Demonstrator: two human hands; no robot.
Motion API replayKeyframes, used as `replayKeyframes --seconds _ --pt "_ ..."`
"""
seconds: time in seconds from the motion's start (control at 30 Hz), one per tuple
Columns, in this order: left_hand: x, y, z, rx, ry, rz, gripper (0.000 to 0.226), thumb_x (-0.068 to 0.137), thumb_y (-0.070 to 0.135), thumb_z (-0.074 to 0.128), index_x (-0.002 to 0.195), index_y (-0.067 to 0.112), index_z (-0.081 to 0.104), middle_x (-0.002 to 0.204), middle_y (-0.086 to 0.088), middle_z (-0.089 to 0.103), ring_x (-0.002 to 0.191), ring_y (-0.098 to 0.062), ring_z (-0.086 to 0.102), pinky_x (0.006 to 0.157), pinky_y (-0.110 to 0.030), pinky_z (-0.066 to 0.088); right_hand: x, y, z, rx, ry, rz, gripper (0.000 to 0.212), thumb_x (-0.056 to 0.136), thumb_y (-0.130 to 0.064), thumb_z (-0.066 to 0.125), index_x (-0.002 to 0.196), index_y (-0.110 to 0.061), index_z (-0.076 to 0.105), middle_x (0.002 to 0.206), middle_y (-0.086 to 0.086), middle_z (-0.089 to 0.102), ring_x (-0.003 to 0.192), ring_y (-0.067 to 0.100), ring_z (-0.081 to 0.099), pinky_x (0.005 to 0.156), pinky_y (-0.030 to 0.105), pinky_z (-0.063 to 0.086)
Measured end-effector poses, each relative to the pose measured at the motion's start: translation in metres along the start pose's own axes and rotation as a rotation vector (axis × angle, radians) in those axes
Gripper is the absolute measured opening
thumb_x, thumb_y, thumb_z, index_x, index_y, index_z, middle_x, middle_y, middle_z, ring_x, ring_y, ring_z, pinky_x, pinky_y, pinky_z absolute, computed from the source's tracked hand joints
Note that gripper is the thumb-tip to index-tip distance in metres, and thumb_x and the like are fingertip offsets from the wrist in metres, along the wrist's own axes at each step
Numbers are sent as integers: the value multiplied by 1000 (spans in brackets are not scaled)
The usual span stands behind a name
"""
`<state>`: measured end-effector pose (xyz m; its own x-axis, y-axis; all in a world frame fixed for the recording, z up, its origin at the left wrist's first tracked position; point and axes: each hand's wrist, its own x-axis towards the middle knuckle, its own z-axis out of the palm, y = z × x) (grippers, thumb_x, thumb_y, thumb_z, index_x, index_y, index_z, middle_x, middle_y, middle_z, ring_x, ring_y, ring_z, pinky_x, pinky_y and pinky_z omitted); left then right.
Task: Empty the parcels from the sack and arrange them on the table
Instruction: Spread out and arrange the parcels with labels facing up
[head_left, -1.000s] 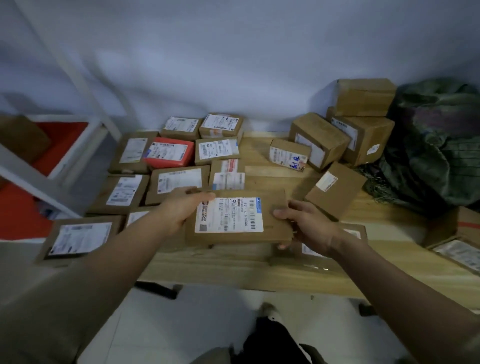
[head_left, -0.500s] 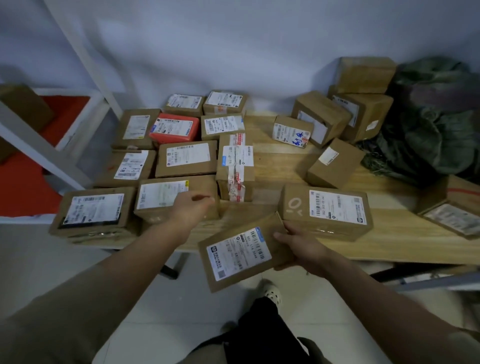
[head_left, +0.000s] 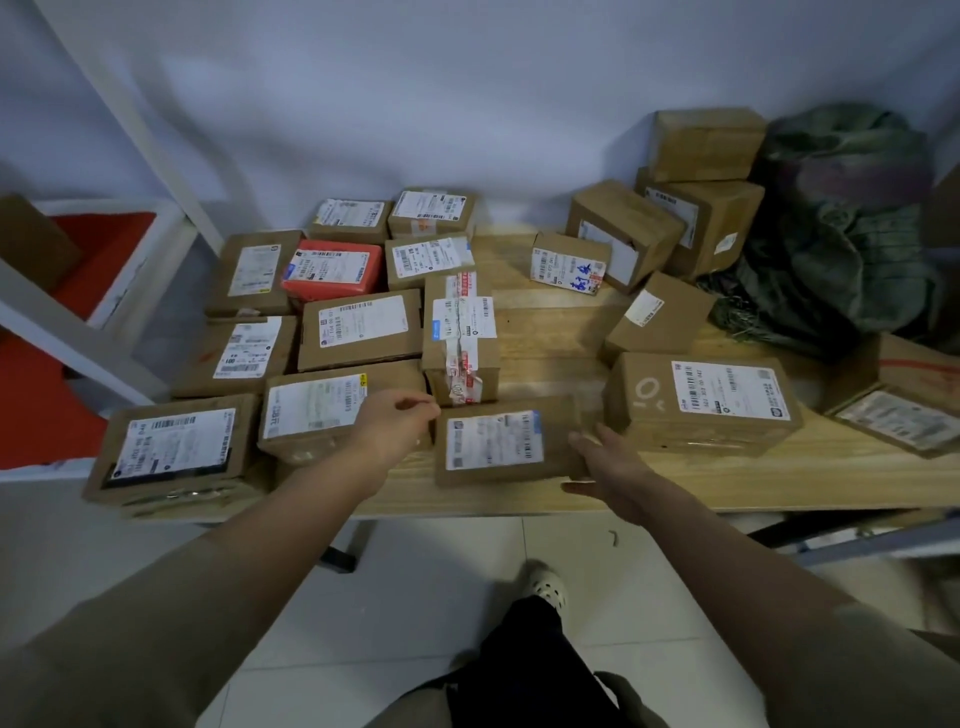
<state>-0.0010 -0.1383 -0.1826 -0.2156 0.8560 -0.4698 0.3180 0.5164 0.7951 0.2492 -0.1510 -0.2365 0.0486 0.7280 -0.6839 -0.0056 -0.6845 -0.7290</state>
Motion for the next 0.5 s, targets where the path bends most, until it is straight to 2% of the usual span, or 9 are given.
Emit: replayKeyframes --seconds 0.07,0.17,0.2,0.23,0.3,0.33,0.4,0.5 --pt "4 2 3 4 -6 12 11 94 19 63 103 19 69 107 -3 68 104 -21 63 97 -41 53 -4 1 4 -232 82 -20 48 99 -24 54 143 -9 41 133 15 54 116 33 56 96 48 51" --pt "10 13 12 3 -6 41 15 94 16 62 107 15 70 106 -3 69 100 -21 65 94 -41 55 -16 -1 -1 -590 234 -186 41 97 -25 57 133 -6 57 126 13 62 114 28 59 94 38 49" --pt "12 18 18 0 -3 55 16 94 14 62 108 13 70 106 -3 69 98 -21 66 92 -41 56 -18 -5 -6 -598 269 -279 31 96 -22 58 122 -6 65 118 12 68 107 27 64 91 38 52" --pt "15 22 23 -8 -4 72 16 94 12 61 108 12 70 106 -4 68 96 -21 66 88 -40 57 -21 -12 -10 -550 280 -364 21 95 -18 58 108 -7 71 103 11 72 95 27 68 81 38 56" --pt "17 34 38 -6 -31 115 16 95 10 59 107 10 70 106 -4 67 88 -17 65 73 -28 57 -18 -30 -23 -484 348 -490 16 94 -15 58 92 -9 73 83 7 71 78 25 69 65 31 52" --pt "17 41 46 8 -53 139 16 95 9 59 107 9 69 103 -4 66 86 -16 64 66 -22 54 -14 -41 -31 -488 407 -535 16 94 -16 59 92 -10 74 82 4 70 78 21 67 66 29 50" --pt "19 56 60 31 -98 178 15 95 9 59 106 11 69 100 -3 66 85 -15 64 61 -18 52 3 -66 -51 -451 474 -564 17 93 -17 60 101 -11 74 91 3 72 86 18 66 77 33 54" --pt "35 82 78 66 -121 198 15 95 13 60 106 18 69 100 0 68 90 -16 67 74 -25 57 39 -101 -87 -415 477 -435 31 93 -17 59 122 -10 65 109 8 68 99 22 63 91 43 54"
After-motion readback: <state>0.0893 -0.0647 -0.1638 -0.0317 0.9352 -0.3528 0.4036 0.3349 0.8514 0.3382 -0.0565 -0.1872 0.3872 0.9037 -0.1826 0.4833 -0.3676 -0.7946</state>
